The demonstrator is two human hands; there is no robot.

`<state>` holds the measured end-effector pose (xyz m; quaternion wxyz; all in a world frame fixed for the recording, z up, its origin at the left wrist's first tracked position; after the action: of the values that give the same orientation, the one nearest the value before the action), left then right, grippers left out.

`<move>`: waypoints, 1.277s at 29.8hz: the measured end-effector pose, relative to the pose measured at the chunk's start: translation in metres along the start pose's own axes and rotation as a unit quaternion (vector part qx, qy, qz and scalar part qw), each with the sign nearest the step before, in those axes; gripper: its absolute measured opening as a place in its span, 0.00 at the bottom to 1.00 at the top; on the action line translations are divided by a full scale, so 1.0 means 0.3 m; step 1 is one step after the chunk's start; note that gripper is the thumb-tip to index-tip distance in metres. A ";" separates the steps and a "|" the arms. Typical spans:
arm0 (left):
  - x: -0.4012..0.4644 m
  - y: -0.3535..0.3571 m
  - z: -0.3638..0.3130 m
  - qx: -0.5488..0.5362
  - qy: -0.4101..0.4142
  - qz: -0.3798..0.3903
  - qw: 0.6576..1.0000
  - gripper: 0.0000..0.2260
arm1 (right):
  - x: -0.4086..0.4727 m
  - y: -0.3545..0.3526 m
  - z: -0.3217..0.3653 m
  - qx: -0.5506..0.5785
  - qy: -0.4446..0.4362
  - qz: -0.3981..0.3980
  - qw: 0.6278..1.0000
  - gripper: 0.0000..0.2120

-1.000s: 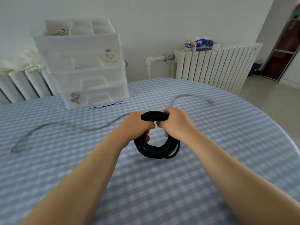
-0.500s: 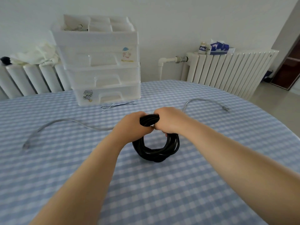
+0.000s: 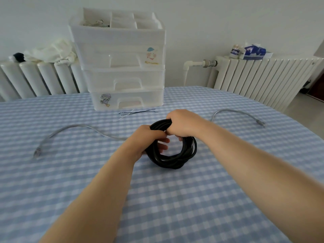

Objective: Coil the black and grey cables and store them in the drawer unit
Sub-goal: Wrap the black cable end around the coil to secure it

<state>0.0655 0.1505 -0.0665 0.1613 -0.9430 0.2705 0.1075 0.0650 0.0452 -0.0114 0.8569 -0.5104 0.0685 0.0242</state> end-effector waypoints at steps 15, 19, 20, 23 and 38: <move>0.042 -0.046 0.046 0.026 -0.069 -0.040 0.996 0.03 | 0.293 -0.024 0.061 0.230 -0.059 0.131 0.963 0.21; 0.047 -0.050 0.050 0.014 -0.064 -0.037 0.997 0.03 | 0.369 0.066 0.057 0.104 -0.086 0.142 0.981 0.24; 0.047 -0.050 0.051 0.013 -0.063 -0.035 0.997 0.03 | 0.385 0.076 0.043 0.100 -0.076 0.137 0.983 0.25; 0.045 -0.049 0.049 0.012 -0.063 -0.030 0.997 0.04 | 0.412 0.091 0.033 0.091 -0.070 0.092 0.989 0.24; 0.059 -0.053 0.061 0.033 -0.069 -0.036 0.996 0.02 | 0.331 -0.038 0.007 -0.021 -0.064 -0.072 0.995 0.10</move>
<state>0.0868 0.1613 -0.0845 0.2147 -0.9364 0.2284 0.1578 0.1648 0.0387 -0.0145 0.8483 -0.5290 -0.0239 -0.0031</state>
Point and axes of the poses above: each hand's wrist, its own x-axis towards the middle knuckle, its own y-axis out of the palm, z = x × y, the point moved 9 cm from there along x, towards the middle knuckle, and after that the axes turned 11 degrees about x, right-handed, at the moved point
